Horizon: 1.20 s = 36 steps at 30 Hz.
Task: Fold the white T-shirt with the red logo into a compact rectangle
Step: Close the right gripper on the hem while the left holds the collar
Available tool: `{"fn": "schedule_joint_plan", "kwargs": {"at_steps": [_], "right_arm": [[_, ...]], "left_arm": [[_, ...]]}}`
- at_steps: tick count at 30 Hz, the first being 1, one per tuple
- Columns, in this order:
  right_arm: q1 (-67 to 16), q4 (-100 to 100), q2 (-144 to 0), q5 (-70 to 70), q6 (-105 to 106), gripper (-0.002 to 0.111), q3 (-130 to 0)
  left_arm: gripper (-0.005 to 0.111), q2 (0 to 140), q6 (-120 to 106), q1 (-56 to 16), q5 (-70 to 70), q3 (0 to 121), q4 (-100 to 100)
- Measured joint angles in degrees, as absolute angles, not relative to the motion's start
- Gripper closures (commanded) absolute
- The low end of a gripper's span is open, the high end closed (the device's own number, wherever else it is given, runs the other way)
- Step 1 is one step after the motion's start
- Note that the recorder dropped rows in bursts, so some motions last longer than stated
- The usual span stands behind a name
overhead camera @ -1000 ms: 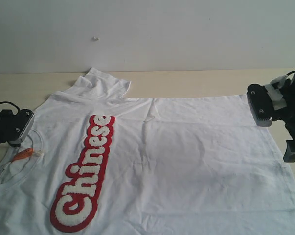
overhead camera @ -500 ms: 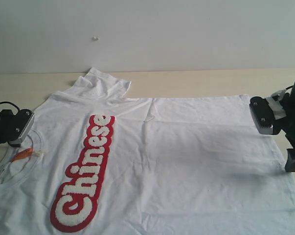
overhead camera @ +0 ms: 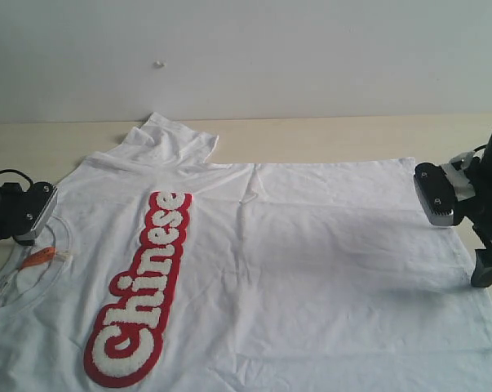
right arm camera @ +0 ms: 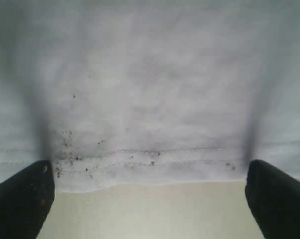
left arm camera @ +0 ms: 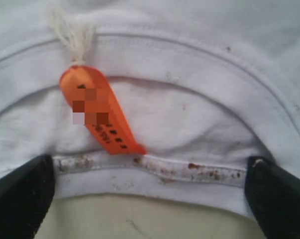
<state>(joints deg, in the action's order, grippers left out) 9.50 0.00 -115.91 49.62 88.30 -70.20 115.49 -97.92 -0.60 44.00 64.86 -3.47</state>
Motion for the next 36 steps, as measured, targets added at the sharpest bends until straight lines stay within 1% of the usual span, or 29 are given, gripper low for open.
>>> {"fn": "schedule_joint_plan", "kwargs": {"at_steps": [13,36], "right_arm": [[9.5,0.0,-118.11,51.83,90.32,0.003,-71.2],[9.5,0.0,-118.31,49.95,90.57,0.003,-71.43]], "left_arm": [[0.002,115.49,-97.92,-0.6,44.0,64.86,-3.47],[0.002,115.61,-97.92,-0.6,44.24,64.86,-2.97]]}}
